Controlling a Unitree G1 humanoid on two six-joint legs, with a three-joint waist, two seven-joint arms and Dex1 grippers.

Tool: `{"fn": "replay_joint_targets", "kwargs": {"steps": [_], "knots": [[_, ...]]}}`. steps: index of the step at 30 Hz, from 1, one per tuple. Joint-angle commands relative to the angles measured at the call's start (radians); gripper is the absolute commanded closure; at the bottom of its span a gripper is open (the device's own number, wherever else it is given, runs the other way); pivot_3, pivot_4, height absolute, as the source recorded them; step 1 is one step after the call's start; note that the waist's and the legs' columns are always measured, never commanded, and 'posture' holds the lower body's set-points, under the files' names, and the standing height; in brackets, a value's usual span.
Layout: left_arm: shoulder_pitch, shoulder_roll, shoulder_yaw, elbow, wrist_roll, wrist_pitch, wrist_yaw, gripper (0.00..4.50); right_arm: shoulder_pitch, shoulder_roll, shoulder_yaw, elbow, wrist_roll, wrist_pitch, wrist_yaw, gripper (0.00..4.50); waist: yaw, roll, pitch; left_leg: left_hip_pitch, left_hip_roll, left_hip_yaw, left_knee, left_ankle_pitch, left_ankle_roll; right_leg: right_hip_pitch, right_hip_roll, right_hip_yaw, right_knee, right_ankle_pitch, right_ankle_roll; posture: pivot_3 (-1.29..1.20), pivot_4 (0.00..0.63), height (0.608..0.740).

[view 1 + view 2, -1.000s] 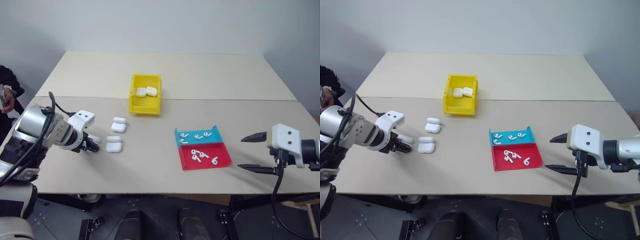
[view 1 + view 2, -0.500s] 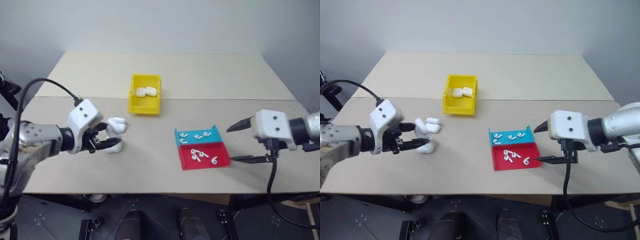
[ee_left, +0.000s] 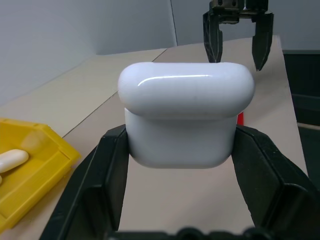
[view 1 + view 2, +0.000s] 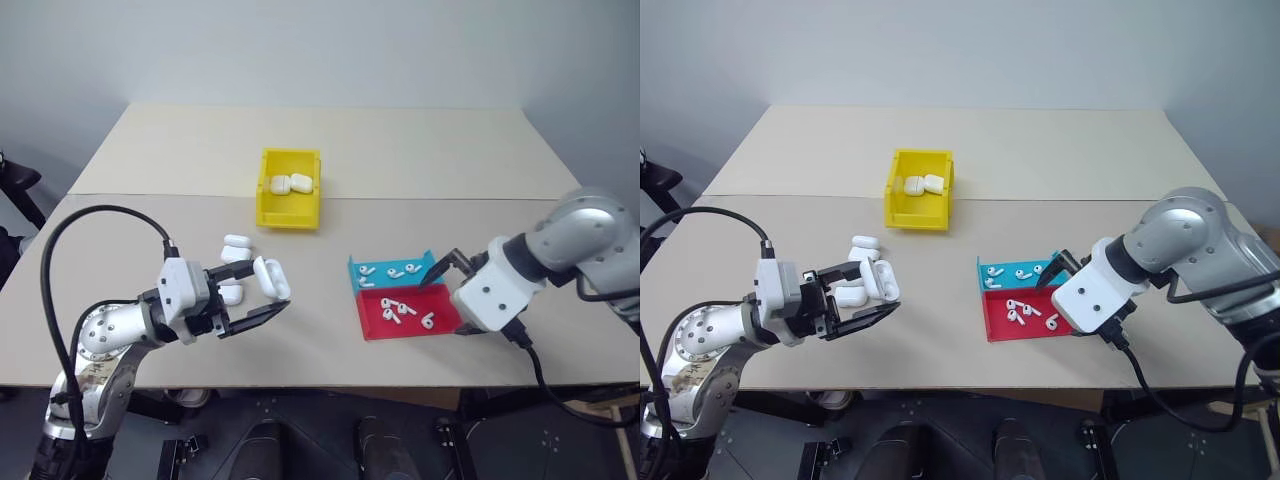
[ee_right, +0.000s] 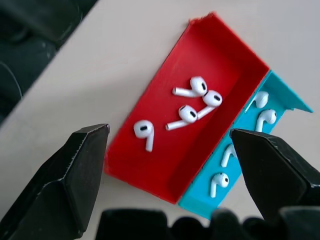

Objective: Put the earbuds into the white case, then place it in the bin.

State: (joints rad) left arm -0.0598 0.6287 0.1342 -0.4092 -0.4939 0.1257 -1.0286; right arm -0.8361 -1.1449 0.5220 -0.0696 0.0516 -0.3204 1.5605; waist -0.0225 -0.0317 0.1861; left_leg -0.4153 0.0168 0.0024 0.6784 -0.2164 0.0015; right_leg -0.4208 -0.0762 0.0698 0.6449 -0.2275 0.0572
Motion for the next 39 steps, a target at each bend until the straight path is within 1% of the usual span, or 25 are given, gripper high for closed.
{"fn": "replay_joint_targets", "kwargs": {"steps": [1, 4, 10, 14, 19, 26, 31, 39], "knots": [[0.023, 0.008, -0.002, -0.012, -0.002, -0.043, -0.023, 1.72, -0.064, 0.032, 0.073, 0.088, -0.052, -0.120, 0.054, 0.57, -0.003, 0.000, 0.000, 0.000, 0.000, 0.000, 0.000, 0.000, 0.000, 0.000, 0.000, 0.000, 0.000, 0.000, 0.000, 0.00, 0.150, 0.740], [0.030, 0.005, -0.004, -0.020, 0.002, -0.055, -0.016, 1.72, -0.091, 0.054, 0.105, 0.140, -0.070, -0.174, 0.054, 1.54, 0.001, 0.000, 0.000, 0.000, 0.000, 0.000, 0.000, 0.000, 0.000, -0.001, 0.000, 0.000, 0.001, 0.000, 0.000, 0.00, 0.150, 0.740], [0.034, 0.009, 0.004, -0.065, -0.016, -0.045, 0.008, 1.72, -0.107, 0.070, 0.152, 0.167, -0.091, -0.231, 0.054, 1.54, 0.003, 0.000, 0.000, 0.000, 0.000, -0.001, 0.000, 0.000, 0.000, 0.000, 0.000, 0.000, 0.001, 0.000, -0.001, 0.00, 0.150, 0.740], [0.020, 0.009, -0.001, -0.072, -0.007, -0.039, 0.028, 1.72, -0.085, 0.083, 0.146, 0.161, -0.122, -0.241, 0.054, 1.54, 0.003, 0.000, 0.000, 0.000, 0.000, -0.001, 0.000, 0.000, 0.000, 0.000, 0.000, 0.000, 0.001, 0.001, -0.001, 0.00, 0.150, 0.740], [0.012, 0.024, -0.001, -0.078, -0.017, -0.035, 0.024, 1.72, -0.075, 0.078, 0.153, 0.157, -0.125, -0.253, 0.054, 1.54, 0.003, 0.000, 0.000, 0.000, 0.000, -0.001, 0.000, 0.000, 0.000, 0.000, 0.000, 0.000, 0.001, 0.001, -0.001, 0.00, 0.150, 0.740], [-0.009, 0.029, -0.007, -0.068, -0.018, -0.032, 0.024, 1.72, -0.041, 0.119, 0.142, 0.197, -0.204, -0.289, 0.040, 1.54, 0.003, 0.000, 0.000, 0.000, 0.000, -0.001, 0.000, 0.000, 0.000, 0.000, 0.000, 0.000, 0.001, 0.001, -0.001, 0.00, 0.150, 0.740], [-0.015, 0.029, -0.006, -0.064, -0.017, -0.028, 0.023, 1.72, -0.049, 0.146, 0.137, 0.249, -0.251, -0.325, 0.026, 1.54, 0.002, 0.000, 0.000, 0.001, 0.000, -0.001, 0.000, 0.000, 0.000, 0.000, 0.000, 0.000, 0.001, 0.001, -0.001, 0.00, 0.150, 0.740], [-0.008, 0.034, -0.003, -0.072, -0.015, -0.019, 0.030, 1.72, -0.060, 0.167, 0.133, 0.272, -0.266, -0.348, 0.036, 1.54, 0.002, 0.000, 0.000, 0.001, 0.000, -0.001, 0.000, 0.000, 0.000, 0.000, 0.000, 0.000, 0.001, 0.001, -0.001, 0.00, 0.150, 0.740]]}}
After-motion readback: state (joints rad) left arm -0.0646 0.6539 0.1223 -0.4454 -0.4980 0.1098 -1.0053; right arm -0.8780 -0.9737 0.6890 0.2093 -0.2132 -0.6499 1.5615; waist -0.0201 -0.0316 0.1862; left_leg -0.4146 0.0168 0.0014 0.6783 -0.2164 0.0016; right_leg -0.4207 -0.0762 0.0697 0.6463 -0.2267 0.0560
